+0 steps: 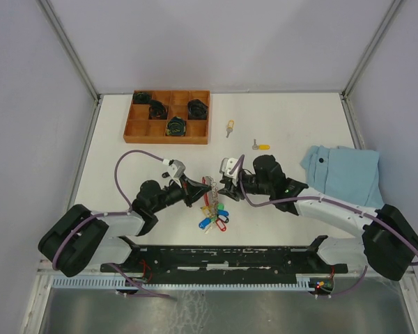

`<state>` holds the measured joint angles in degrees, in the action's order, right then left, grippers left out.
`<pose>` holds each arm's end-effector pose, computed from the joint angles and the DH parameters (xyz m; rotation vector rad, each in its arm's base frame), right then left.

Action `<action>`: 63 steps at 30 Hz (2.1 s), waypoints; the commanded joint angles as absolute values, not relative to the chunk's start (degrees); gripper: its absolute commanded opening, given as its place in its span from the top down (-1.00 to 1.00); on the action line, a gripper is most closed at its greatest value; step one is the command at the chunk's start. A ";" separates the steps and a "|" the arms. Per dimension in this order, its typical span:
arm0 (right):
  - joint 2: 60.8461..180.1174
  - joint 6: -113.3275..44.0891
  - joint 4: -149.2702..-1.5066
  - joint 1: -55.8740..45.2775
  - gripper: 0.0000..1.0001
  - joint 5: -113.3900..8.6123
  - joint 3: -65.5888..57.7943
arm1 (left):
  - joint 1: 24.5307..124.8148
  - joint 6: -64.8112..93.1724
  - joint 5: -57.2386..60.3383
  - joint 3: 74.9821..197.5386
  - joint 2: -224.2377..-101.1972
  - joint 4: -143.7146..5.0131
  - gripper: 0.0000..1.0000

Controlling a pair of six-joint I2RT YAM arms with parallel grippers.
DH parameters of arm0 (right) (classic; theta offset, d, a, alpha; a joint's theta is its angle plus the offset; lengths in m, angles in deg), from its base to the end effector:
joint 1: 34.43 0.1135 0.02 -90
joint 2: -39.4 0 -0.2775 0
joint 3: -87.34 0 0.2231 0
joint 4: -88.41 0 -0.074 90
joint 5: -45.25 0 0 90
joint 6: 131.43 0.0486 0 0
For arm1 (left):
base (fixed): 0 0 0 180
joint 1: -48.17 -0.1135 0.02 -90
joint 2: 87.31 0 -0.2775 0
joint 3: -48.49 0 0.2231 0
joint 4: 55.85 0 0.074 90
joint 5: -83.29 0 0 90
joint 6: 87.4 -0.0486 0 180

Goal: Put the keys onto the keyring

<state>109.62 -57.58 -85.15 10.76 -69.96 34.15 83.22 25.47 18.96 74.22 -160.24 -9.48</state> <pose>0.1598 0.1903 0.2623 -1.2709 1.5686 0.7609 0.1581 -0.1366 0.2134 0.5479 1.6143 -1.1253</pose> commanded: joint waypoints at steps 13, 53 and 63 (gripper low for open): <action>115.26 -55.15 -91.18 9.87 0.24 -72.87 31.03 | 83.07 23.69 20.10 75.15 -160.06 -3.08 0.95; 113.34 -71.95 -74.70 13.65 0.99 -66.46 25.46 | 86.23 33.49 5.80 70.42 -168.67 15.13 0.64; 115.00 -76.95 -67.53 13.56 0.99 -66.35 20.05 | 86.14 20.93 13.11 73.27 -158.52 -8.97 0.13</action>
<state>115.26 -73.68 -69.66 13.37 -66.46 24.19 86.22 29.67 9.65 70.88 -162.31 0.68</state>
